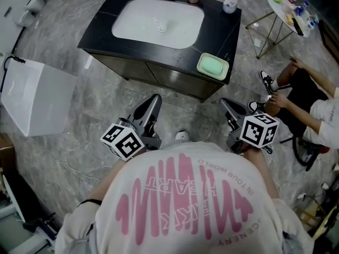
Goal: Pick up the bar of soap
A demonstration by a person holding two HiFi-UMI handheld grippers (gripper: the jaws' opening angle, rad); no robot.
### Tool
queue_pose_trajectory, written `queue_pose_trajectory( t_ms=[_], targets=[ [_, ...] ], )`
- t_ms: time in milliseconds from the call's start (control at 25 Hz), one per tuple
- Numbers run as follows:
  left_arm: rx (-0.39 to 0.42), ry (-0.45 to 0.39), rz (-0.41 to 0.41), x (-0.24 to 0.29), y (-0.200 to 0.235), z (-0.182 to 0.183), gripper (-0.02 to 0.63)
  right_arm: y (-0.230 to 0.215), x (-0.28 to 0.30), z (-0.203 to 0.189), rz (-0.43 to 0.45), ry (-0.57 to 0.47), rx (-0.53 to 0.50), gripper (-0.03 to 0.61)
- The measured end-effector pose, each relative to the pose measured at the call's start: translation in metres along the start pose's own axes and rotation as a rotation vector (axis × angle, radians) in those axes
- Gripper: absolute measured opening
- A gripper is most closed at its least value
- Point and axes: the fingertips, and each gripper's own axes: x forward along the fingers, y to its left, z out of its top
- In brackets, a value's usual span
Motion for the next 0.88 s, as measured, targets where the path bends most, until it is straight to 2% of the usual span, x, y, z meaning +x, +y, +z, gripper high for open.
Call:
queue_pose_trajectory(
  t_ms=[440, 880],
  targets=[
    [-0.006, 0.037, -0.071, 0.017, 0.001, -0.004, 0.009, -0.02, -0.007, -0.009, -0.069, -0.056, 0.079, 0.011],
    [-0.034, 0.026, -0.062, 0.015, 0.0, -0.009, 0.009, -0.017, -0.012, -0.01, -0.074, -0.035, 0.072, 0.011]
  ],
)
